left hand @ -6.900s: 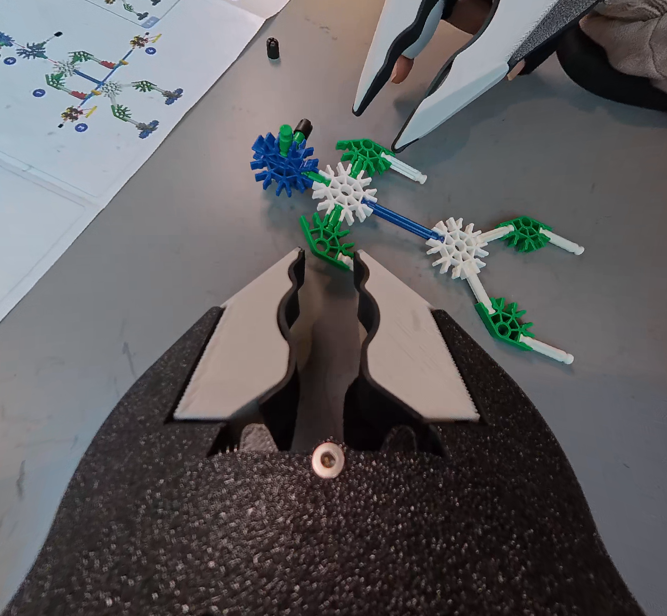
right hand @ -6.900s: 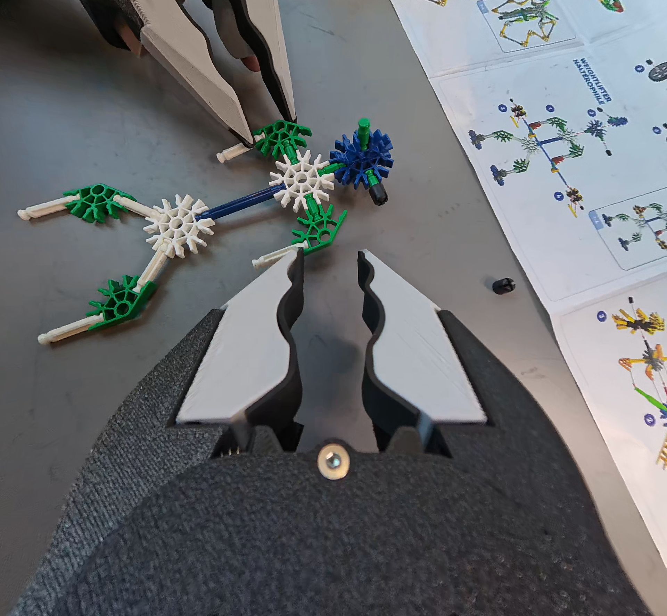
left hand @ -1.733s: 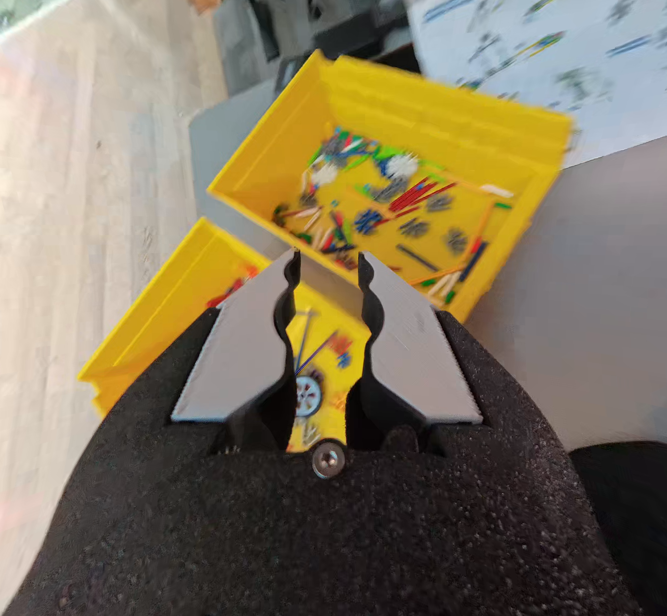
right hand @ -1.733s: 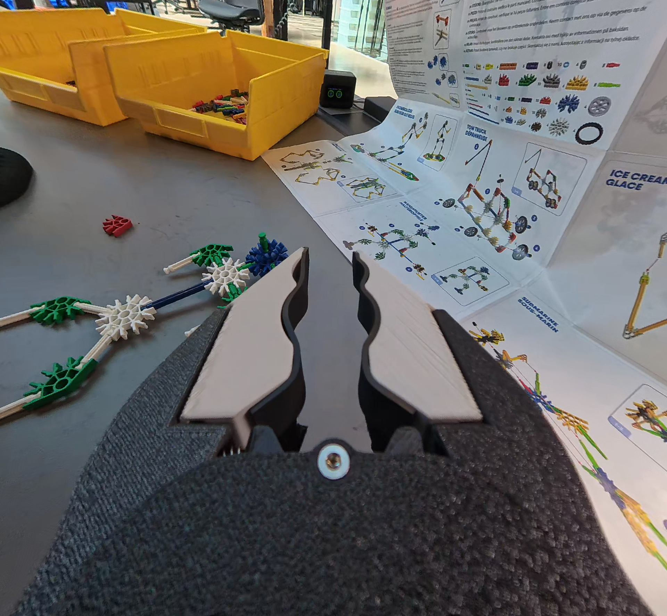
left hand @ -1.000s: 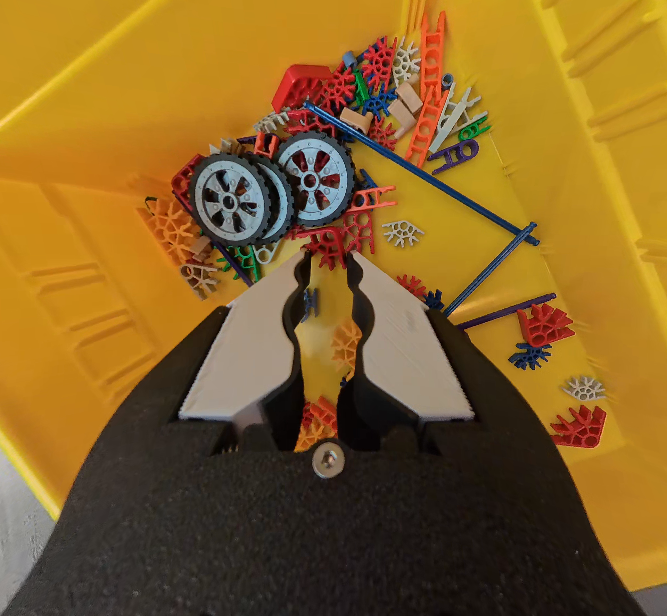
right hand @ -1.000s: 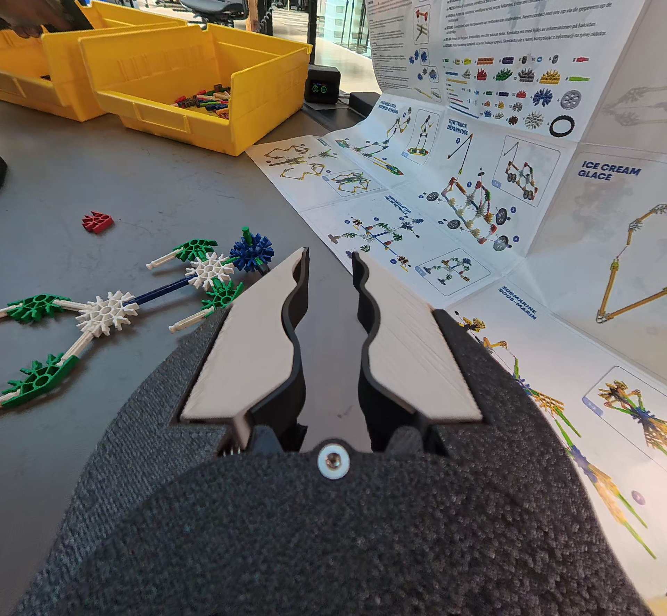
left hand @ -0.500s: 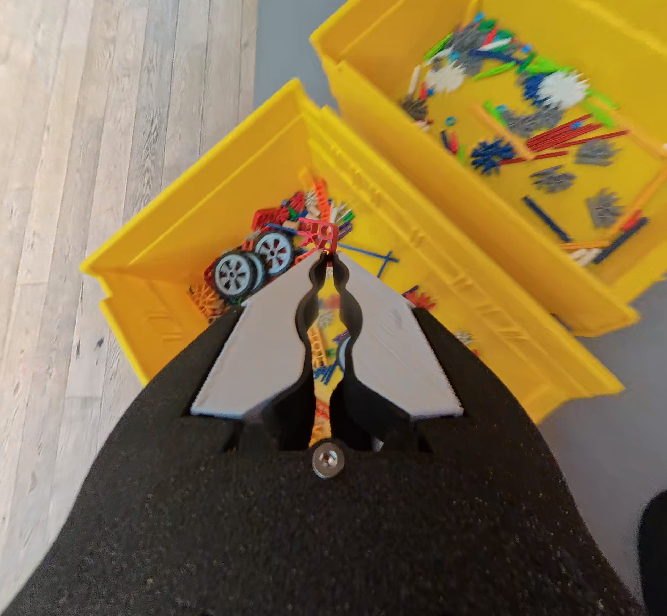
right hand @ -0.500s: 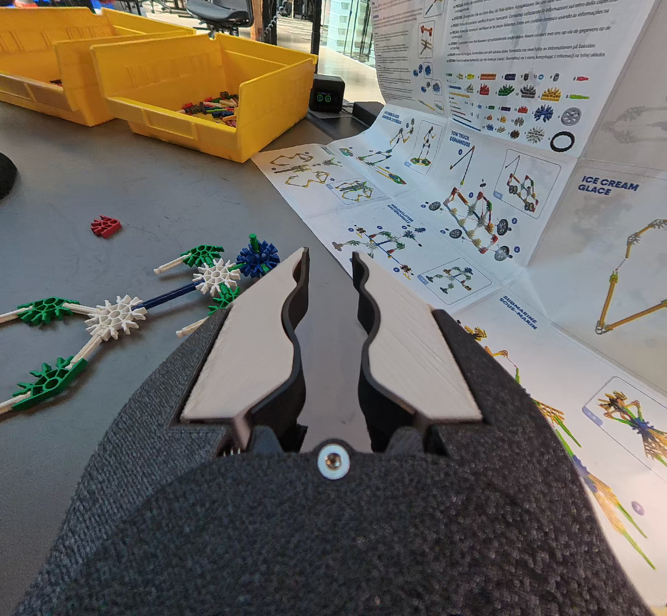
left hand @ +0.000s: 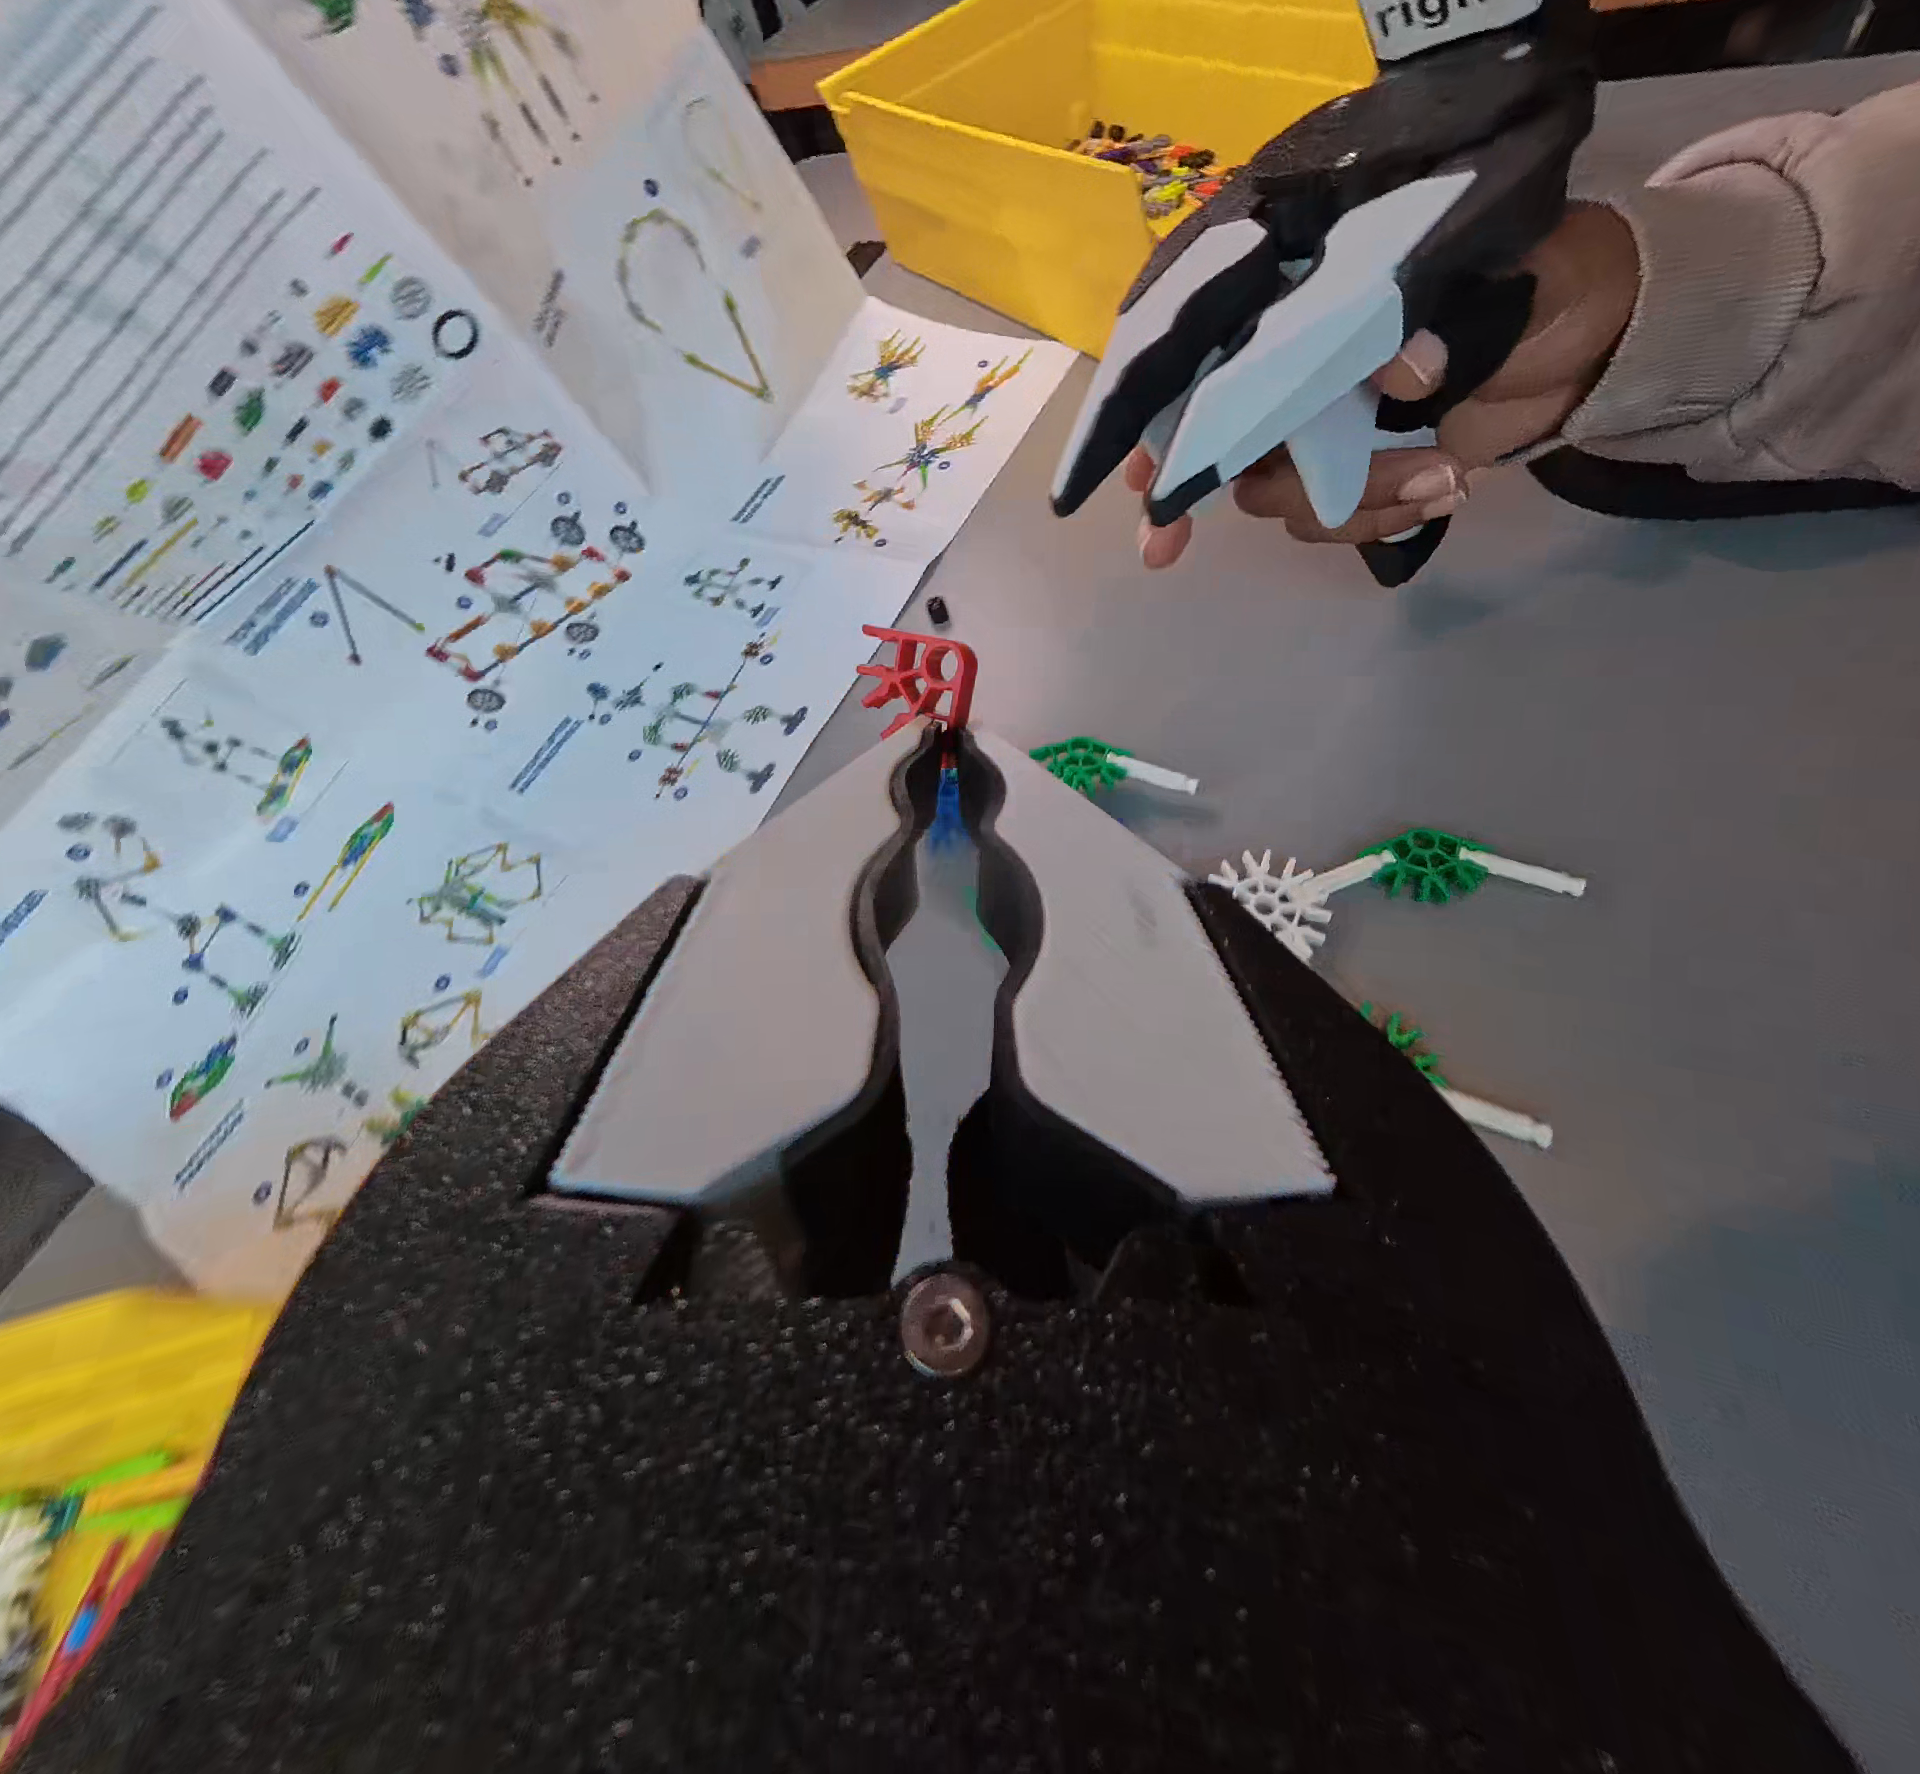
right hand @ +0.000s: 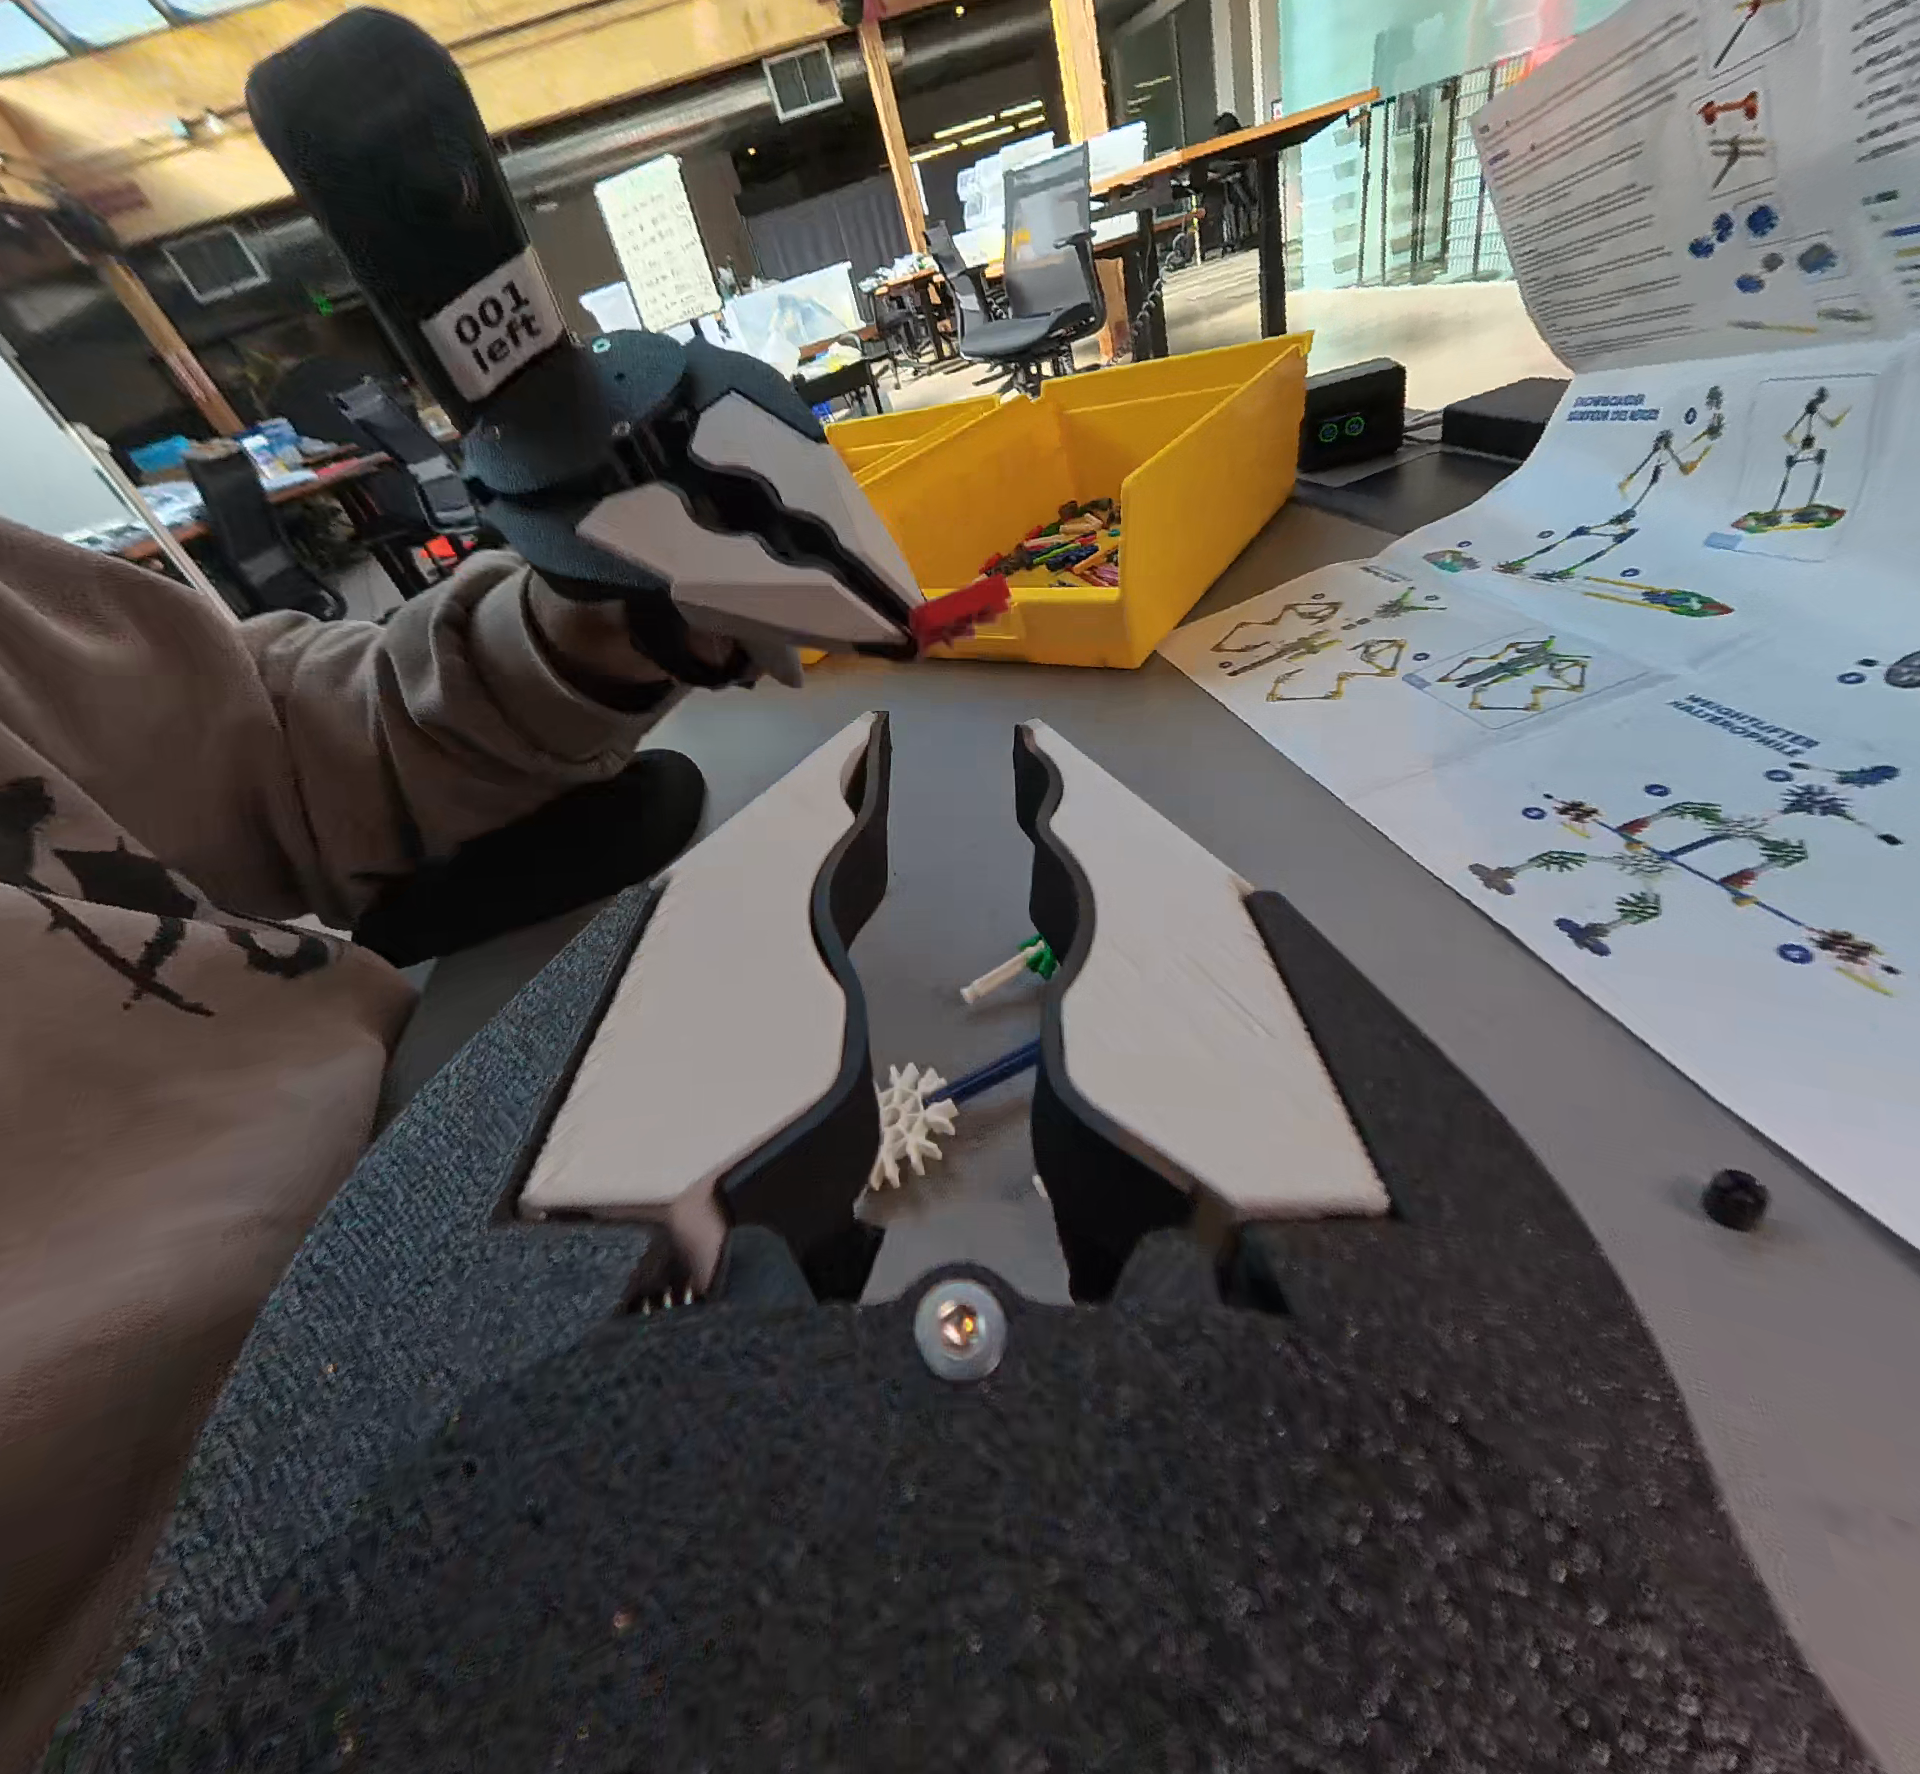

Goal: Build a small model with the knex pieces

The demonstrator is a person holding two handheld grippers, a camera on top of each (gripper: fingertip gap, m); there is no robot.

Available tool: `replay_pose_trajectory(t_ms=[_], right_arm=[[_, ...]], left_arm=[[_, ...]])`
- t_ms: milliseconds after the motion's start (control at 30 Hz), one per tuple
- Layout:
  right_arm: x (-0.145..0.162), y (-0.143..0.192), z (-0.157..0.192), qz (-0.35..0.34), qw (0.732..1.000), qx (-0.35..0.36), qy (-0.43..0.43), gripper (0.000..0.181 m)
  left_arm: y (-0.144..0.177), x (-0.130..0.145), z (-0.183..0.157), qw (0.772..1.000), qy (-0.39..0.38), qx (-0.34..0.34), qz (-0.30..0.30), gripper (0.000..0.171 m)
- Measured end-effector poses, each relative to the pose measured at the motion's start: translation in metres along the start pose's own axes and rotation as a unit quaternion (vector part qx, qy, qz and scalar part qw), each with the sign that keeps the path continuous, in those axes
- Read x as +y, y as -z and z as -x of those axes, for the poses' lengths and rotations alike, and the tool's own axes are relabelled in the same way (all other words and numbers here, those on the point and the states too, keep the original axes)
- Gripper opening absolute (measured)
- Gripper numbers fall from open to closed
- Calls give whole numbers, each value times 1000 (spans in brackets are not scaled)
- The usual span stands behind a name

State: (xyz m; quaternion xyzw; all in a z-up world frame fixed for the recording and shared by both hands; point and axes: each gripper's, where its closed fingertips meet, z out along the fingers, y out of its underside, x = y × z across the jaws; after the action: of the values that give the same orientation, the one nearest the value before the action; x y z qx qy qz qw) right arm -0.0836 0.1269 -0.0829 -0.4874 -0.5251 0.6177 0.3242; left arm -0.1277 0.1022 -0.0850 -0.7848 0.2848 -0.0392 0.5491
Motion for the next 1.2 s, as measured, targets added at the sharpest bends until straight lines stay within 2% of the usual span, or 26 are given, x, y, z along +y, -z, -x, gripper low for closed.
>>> replay_pose_trajectory(t_ms=[67,167,333,433,567,667,800,933,1067,1200], right_arm=[[1,0,-2,-2,999,2,-32,22],[11,-2,-6,21,996,0,-85,28],[35,-6,-14,76,991,12,-107,18],[42,-10,-11,83,989,-2,-123,15],[46,-10,-12,92,990,2,-111,8],[45,-8,-18,92,991,21,-90,5],[45,-1,-29,104,992,49,-55,5],[47,5,-38,123,989,67,-39,5],[55,9,-42,147,986,70,-40,5],[66,12,-46,186,979,77,-11,5]], left_arm=[[-27,-3,-15,999,-40,-3,-9,1],[-45,-1,-29,995,-91,-28,-22,1],[-47,16,-36,988,-139,-66,-25,1],[-48,20,-37,981,-175,-76,-19,0],[-50,23,-39,980,-183,-73,-24,0],[-50,27,-38,988,-141,-55,-33,0],[-45,35,-21,999,-30,-25,-29,6],[-46,65,4,996,82,0,28,20],[-49,102,5,977,175,47,110,30],[-51,110,-13,968,182,93,143,30]])
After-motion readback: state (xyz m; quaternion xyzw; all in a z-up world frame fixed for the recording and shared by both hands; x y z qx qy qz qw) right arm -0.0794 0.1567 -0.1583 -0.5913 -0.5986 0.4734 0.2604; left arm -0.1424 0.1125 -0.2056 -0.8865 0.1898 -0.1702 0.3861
